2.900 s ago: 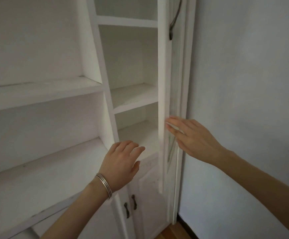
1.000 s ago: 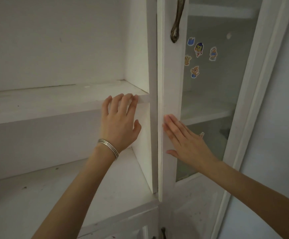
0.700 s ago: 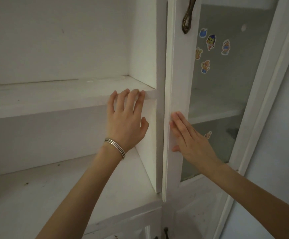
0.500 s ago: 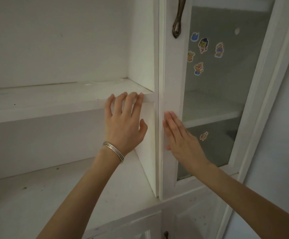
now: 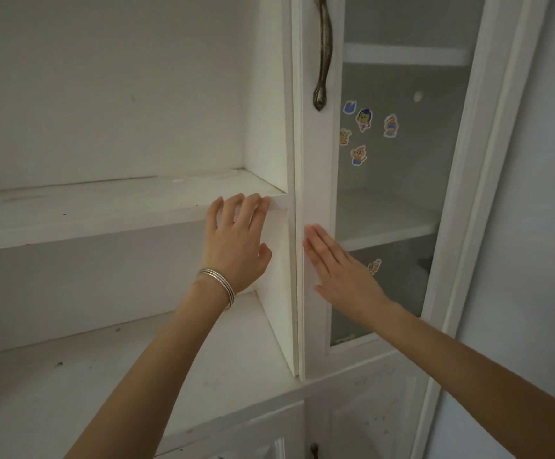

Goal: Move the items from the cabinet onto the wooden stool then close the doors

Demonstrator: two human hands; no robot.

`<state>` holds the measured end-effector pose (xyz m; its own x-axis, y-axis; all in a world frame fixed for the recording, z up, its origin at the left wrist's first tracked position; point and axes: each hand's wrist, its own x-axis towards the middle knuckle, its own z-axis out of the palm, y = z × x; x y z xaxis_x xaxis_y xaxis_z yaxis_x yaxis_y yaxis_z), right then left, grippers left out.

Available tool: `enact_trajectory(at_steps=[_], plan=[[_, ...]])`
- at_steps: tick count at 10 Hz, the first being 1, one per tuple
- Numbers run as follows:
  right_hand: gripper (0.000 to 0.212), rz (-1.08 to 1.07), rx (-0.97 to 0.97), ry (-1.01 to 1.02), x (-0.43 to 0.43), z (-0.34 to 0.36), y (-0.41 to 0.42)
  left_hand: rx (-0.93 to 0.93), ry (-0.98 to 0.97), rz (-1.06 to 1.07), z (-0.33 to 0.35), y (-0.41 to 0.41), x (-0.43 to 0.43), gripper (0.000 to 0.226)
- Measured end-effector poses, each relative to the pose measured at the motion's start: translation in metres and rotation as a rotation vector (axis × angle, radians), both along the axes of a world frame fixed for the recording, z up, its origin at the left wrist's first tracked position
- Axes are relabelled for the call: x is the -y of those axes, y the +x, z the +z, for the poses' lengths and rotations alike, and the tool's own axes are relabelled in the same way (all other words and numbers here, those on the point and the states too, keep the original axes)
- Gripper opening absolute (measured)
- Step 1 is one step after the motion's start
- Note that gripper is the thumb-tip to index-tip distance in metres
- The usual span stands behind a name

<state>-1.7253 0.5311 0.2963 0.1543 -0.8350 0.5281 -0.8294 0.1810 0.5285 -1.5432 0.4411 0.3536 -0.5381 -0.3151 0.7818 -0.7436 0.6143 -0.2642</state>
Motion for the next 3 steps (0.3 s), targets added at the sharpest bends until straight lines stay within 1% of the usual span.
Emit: enact_trajectory(at_steps=[1, 2, 3], plan=[[0.077, 0.041, 0.086, 0.091, -0.016, 0.019, 0.006, 0.088, 0.080, 0.006, 0.013, 0.004, -0.006, 0.078], [0.063, 0.057, 0.177, 0.229, -0.033, 0.038, 0.014, 0.185, 0.192, 0.018, 0.029, 0.008, -0.016, 0.075], [0.054, 0.057, 0.269, 0.244, -0.051, 0.060, 0.026, 0.264, 0.302, 0.034, 0.047, 0.012, -0.032, 0.066]])
